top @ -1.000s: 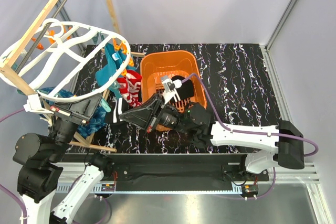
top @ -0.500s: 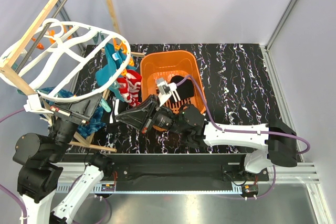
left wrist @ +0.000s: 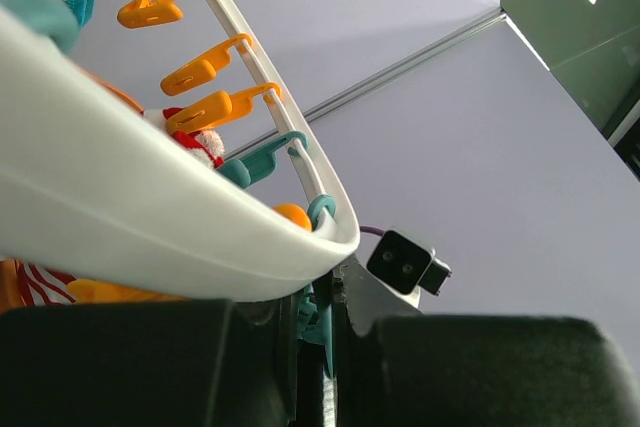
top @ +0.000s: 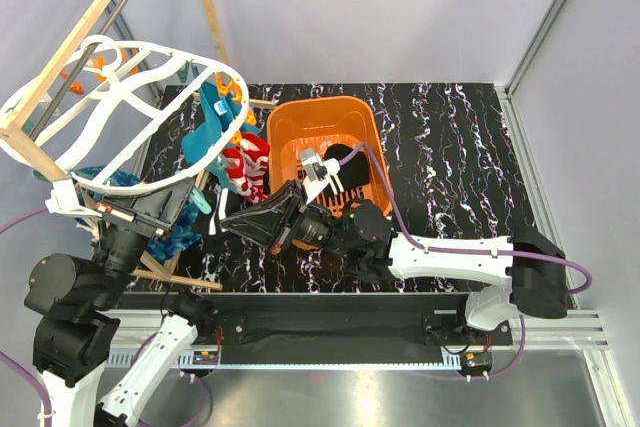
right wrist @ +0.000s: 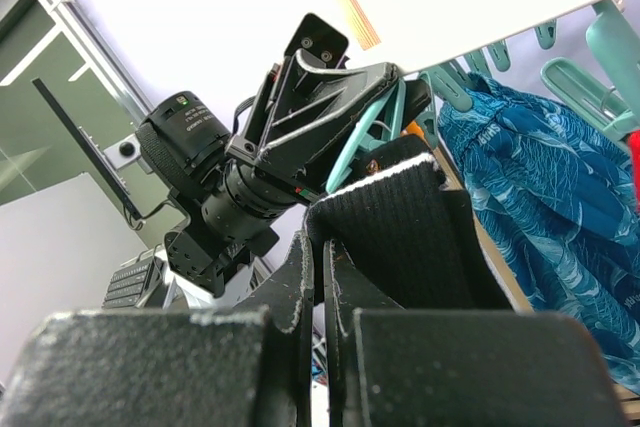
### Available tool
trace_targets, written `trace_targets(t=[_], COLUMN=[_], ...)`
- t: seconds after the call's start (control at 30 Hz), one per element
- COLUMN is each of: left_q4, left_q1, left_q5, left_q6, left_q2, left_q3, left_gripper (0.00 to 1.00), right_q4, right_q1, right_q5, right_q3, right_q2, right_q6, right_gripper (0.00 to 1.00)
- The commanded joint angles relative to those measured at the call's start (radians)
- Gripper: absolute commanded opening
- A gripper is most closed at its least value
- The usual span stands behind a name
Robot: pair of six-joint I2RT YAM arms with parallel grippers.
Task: Clip the socks to the hanger
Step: Clamp the sock onto the hanger.
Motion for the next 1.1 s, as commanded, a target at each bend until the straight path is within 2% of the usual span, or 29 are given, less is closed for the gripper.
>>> trace_targets(t=[0.0,0.17,0.23,0.27,0.5,0.6,0.73,0.8,0.93,1.03,1.07], left_q4=[0.005,-0.001,-0.001,-0.001,-0.001,-0.004,-0.009,-0.010,-0.022,-0.006,0.004], left_q1=[-0.008,-0.008,-0.008,-0.008,-0.008,-0.008,-0.008,-0.008,-0.008,-0.008,-0.008], left_q5=[0.027,0.027,0.024,0.022,0.016,0.016,0.022,0.030,0.030,0.047,0.068], left_q6=[-0.005,-0.004,-0.005,-0.007,-0.010,-0.005,0.018,0.034,0.048,0.068,0.074], left_q2=[-0.008,-0.008,-0.013,-0.016,-0.042,-0.051,-0.067,-0.080,-0.114,-0.143,-0.151], left_q3=[0.019,0.024,0.021,0.015,-0.002,-0.002,0.004,0.005,-0.004,-0.027,-0.037], left_gripper=[0.00,0.00,0.09,0.18,0.54,0.61,0.77,0.78,0.78,0.74,0.67], right_q4=[0.054,0.062,0.062,0.062,0.040,0.017,-0.022,-0.081,-0.318,-0.454,-0.476], right_q1=[0.011,0.011,0.009,0.011,0.009,0.009,0.009,0.009,-0.007,-0.052,-0.064], right_q5=[0.007,0.004,0.002,0.002,0.023,0.043,0.077,0.126,0.264,0.280,0.275], right_q3=[0.030,0.033,0.035,0.036,0.038,0.039,0.033,0.038,0.094,0.148,0.156], right_q2=[-0.033,-0.021,-0.020,-0.020,-0.023,-0.021,-0.030,-0.049,-0.087,-0.104,-0.107], right_q6=[-0.033,-0.031,-0.031,-0.036,-0.049,-0.059,-0.074,-0.102,-0.160,-0.174,-0.184], right_gripper=[0.00,0.00,0.00,0.00,0.01,0.01,0.01,0.01,0.01,0.00,0.01])
